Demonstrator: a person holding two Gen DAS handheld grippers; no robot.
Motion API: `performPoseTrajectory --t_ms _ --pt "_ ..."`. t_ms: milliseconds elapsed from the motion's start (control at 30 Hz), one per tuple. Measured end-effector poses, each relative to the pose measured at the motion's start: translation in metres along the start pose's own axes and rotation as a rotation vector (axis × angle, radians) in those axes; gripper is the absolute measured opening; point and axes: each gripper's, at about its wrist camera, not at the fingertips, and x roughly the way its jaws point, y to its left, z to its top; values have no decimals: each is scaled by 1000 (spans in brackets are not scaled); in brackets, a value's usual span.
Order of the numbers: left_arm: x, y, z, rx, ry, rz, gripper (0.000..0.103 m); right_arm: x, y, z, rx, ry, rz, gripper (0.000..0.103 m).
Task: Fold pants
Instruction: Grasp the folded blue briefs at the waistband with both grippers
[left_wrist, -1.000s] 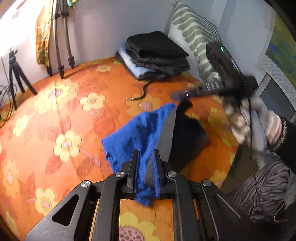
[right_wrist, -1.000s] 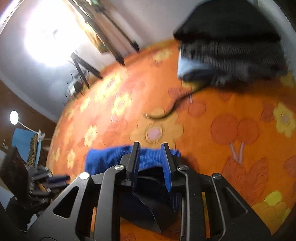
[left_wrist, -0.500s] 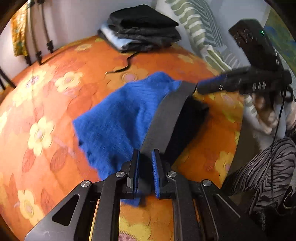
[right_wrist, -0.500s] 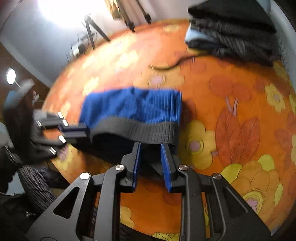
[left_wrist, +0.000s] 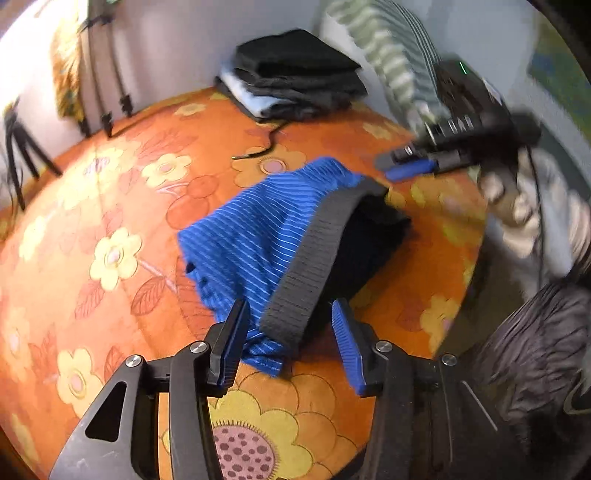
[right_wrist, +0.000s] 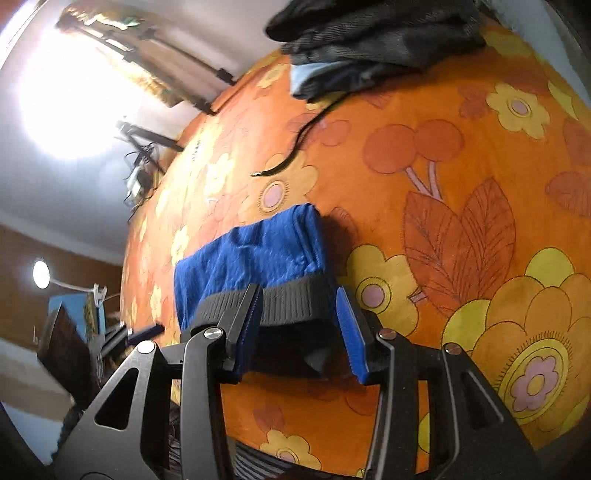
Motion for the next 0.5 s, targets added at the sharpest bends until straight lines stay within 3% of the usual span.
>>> performPoseTrajectory --t_ms 167,200,267,333,500 --pt "16 0 -1 -8 32 55 41 17 2 -1 6 37 -37 43" --pt "16 1 -1 -4 31 68 25 20 1 -2 15 40 -37 40" --pt "14 2 -1 11 24 88 18 25 0 -3 36 51 -11 18" --pt "9 3 -1 17 11 76 7 22 3 -5 48 40 16 11" --pt "-14 6 -7 51 -15 78 6 3 14 -12 38 20 59 8"
